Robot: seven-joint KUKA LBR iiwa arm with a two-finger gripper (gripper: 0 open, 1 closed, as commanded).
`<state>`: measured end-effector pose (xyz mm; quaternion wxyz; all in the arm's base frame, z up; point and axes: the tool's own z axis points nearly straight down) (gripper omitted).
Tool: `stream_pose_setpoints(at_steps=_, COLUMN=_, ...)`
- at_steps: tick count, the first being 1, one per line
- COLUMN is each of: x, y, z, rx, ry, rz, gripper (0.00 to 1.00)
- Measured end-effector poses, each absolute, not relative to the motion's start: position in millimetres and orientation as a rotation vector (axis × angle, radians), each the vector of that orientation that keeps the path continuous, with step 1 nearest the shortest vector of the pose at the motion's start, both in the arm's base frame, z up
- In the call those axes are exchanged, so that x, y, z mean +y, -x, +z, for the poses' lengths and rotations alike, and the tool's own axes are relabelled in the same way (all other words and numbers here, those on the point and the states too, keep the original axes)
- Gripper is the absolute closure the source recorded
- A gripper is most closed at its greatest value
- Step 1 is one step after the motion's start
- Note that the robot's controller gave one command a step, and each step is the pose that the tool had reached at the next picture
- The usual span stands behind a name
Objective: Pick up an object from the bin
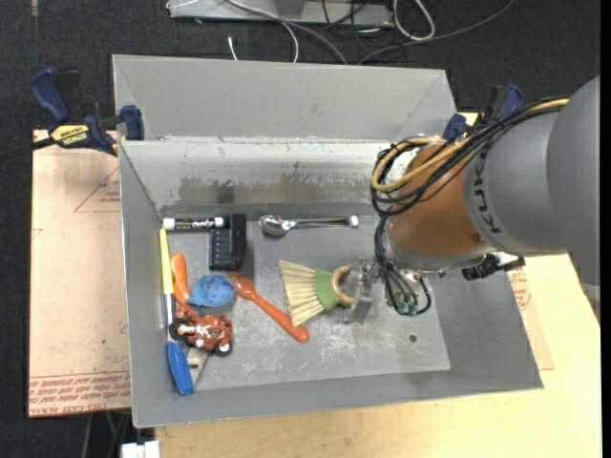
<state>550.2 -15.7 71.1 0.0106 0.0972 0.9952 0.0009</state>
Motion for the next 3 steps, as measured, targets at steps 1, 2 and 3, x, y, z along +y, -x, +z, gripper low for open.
stream_pose_setpoints(at_steps=1, x=-16, y=-537.5, z=131, rx=3.114, ry=-0.286, rz=0.002, gripper=1.00)
stream_pose_setpoints(at_steps=2, x=-1, y=-493.3, z=127, rx=3.119, ry=-0.313, rz=0.003, gripper=1.00)
stream_pose_setpoints(at_steps=3, x=-15, y=-507.5, z=201, rx=3.111, ry=-0.294, rz=0.002, gripper=1.00)
